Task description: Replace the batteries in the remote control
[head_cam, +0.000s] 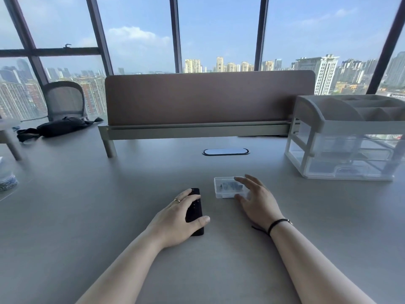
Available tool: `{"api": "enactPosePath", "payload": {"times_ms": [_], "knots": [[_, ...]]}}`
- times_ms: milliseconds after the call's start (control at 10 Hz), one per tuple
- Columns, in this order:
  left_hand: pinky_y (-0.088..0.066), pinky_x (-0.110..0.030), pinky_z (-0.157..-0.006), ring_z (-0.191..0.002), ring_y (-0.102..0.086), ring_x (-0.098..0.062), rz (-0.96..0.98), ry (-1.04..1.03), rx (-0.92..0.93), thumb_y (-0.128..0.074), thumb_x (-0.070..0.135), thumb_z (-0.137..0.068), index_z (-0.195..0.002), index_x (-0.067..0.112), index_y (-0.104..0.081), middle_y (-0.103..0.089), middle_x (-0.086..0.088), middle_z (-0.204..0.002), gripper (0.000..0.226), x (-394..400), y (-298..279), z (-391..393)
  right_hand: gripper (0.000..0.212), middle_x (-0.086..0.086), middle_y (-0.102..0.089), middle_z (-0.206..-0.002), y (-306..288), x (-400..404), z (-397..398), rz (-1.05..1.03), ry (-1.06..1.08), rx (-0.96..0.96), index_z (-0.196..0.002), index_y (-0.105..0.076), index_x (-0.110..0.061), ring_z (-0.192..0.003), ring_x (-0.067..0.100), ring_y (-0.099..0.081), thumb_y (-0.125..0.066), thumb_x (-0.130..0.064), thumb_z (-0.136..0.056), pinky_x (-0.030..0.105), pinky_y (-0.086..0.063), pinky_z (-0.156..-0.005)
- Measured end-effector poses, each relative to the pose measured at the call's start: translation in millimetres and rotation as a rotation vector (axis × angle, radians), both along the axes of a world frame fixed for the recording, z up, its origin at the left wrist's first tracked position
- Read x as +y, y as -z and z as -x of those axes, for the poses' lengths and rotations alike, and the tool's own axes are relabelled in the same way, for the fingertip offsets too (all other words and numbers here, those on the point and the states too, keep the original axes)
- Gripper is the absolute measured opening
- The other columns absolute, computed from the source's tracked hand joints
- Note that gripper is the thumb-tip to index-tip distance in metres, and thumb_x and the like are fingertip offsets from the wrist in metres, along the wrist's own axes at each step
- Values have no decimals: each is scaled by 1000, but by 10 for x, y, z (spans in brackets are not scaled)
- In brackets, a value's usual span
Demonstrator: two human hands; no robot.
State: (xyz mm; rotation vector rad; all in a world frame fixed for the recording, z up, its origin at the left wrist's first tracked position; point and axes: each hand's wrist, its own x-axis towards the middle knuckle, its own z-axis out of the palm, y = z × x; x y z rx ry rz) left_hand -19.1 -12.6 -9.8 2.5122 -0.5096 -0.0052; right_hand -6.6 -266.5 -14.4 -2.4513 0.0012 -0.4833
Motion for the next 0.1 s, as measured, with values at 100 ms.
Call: {"api": "enactPosePath", "payload": {"times_ms": [100], "knots": [[-30,-28,-109,-140,-28,4,153,-36,-10,-51,74,-78,-145,42,-35,-25,25,-153,76,34,9,-12,62,-2,-39,-154,-55,24,81,-102,71,-14,-142,-44,-38,-137,19,-45,-69,-33,-86,34,-42,-102]]}}
